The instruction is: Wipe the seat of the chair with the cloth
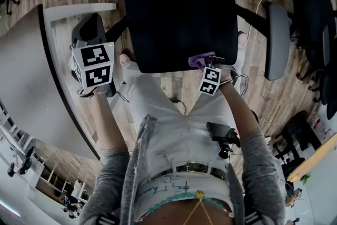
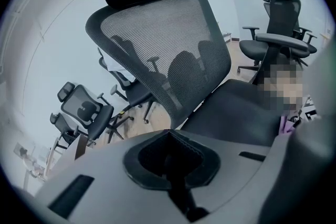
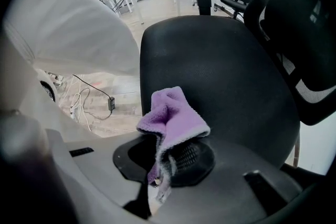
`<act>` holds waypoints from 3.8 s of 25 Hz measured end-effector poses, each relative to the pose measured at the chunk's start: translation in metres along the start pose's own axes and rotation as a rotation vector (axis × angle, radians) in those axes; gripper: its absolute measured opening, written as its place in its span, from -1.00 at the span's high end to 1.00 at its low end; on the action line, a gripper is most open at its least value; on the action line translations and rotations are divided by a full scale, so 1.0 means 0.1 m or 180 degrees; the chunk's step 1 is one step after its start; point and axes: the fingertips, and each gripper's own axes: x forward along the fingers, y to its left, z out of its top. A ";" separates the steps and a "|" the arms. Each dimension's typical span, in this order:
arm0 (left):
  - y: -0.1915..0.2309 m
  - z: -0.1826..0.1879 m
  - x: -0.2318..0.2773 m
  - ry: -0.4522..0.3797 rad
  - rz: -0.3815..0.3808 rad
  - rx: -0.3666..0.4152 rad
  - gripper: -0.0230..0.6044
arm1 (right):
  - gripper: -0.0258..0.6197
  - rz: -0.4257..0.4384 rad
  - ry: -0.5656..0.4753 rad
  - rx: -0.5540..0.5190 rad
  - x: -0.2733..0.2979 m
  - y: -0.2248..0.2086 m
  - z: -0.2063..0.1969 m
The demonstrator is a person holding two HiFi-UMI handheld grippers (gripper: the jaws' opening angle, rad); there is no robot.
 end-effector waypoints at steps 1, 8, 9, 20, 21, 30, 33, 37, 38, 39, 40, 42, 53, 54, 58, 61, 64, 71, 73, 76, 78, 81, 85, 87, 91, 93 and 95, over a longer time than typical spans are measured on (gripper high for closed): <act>0.00 0.00 0.00 -0.0003 0.0000 -0.0001 0.92 | 0.77 -0.0004 0.0011 0.0011 -0.01 -0.01 -0.03; -0.01 0.00 0.02 -0.0001 0.0004 0.0023 0.92 | 0.77 -0.0010 0.0074 0.0084 -0.05 -0.06 -0.23; -0.01 0.00 0.01 -0.0002 0.0000 0.0017 0.92 | 0.77 -0.0012 0.0088 0.0091 -0.06 -0.07 -0.26; -0.01 -0.02 0.01 0.0004 0.0000 0.0020 0.92 | 0.77 -0.0084 0.0235 0.0268 -0.16 -0.18 -0.60; -0.01 -0.02 0.01 0.0004 -0.0003 0.0011 0.92 | 0.77 -0.0095 0.0257 0.0302 -0.18 -0.20 -0.64; -0.03 -0.01 -0.02 -0.0019 -0.0043 -0.0041 0.92 | 0.77 -0.0136 0.0503 0.0554 -0.31 -0.29 -1.04; -0.02 0.00 -0.03 -0.0019 -0.0054 -0.0049 0.92 | 0.77 -0.0123 0.0567 0.0616 -0.32 -0.30 -1.08; -0.02 0.00 -0.02 -0.0010 -0.0035 -0.0026 0.92 | 0.77 -0.0042 0.0630 0.0719 -0.31 -0.31 -1.07; -0.03 0.00 -0.02 -0.0006 -0.0026 -0.0018 0.92 | 0.77 0.0003 0.0612 0.0775 -0.32 -0.31 -1.05; -0.03 0.00 -0.02 -0.0002 -0.0017 -0.0011 0.92 | 0.77 0.0044 0.0575 0.0827 -0.34 -0.31 -1.03; -0.04 -0.01 -0.01 0.0002 -0.0011 -0.0004 0.92 | 0.77 0.0075 0.0522 0.0865 -0.36 -0.32 -1.00; -0.05 -0.01 0.00 0.0016 -0.0008 0.0012 0.92 | 0.77 0.0103 0.0369 0.0923 -0.43 -0.36 -0.88; -0.17 -0.02 -0.12 0.0005 -0.0131 -0.0099 0.92 | 0.77 0.0037 -0.0303 0.1202 -0.86 -0.70 -0.15; -0.19 -0.03 -0.14 0.0001 -0.0157 -0.0135 0.92 | 0.77 0.0030 -0.0331 0.1195 -0.88 -0.72 -0.10; -0.25 -0.03 -0.20 -0.0005 -0.0240 -0.0222 0.92 | 0.77 0.0024 -0.0400 0.1169 -0.98 -0.77 0.07; -0.27 0.00 -0.23 -0.0015 -0.0297 -0.0302 0.92 | 0.77 0.0001 -0.0447 0.1161 -1.05 -0.83 0.19; -0.31 0.04 -0.29 -0.0021 -0.0346 -0.0360 0.92 | 0.77 -0.0027 -0.0491 0.1157 -1.13 -0.88 0.24; -0.34 0.10 -0.46 -0.0126 -0.0365 -0.0536 0.92 | 0.77 -0.0029 -0.0696 0.1212 -1.40 -1.01 0.57; -0.37 0.13 -0.50 -0.0165 -0.0378 -0.0563 0.92 | 0.78 -0.0027 -0.0802 0.1227 -1.48 -1.04 0.69; -0.44 0.18 -0.57 -0.0207 -0.0418 -0.0585 0.92 | 0.77 0.0001 -0.0909 0.1246 -1.61 -1.05 0.83; -0.49 0.19 -0.61 -0.0209 -0.0451 -0.0635 0.92 | 0.77 0.0041 -0.0978 0.1291 -1.69 -1.04 0.91; -0.53 0.20 -0.66 -0.0224 -0.0489 -0.0792 0.92 | 0.77 0.0049 -0.1096 0.1321 -1.83 -1.06 1.04; -0.55 0.25 -0.72 -0.0292 -0.0530 -0.0977 0.92 | 0.77 -0.0017 -0.1163 0.1193 -2.02 -1.13 1.19; -0.56 0.30 -0.75 -0.0334 -0.0545 -0.1051 0.92 | 0.77 -0.0081 -0.1221 0.1179 -2.15 -1.22 1.25; -0.58 0.38 -0.81 -0.0398 -0.0573 -0.1162 0.92 | 0.77 -0.0273 -0.1301 0.1152 -2.34 -1.38 1.33; -0.62 0.40 -0.85 -0.0428 -0.0596 -0.1180 0.92 | 0.77 -0.0279 -0.1318 0.1165 -2.42 -1.36 1.35; -0.65 0.46 -0.88 -0.0471 -0.0629 -0.1180 0.92 | 0.77 -0.0288 -0.1377 0.1170 -2.50 -1.36 1.38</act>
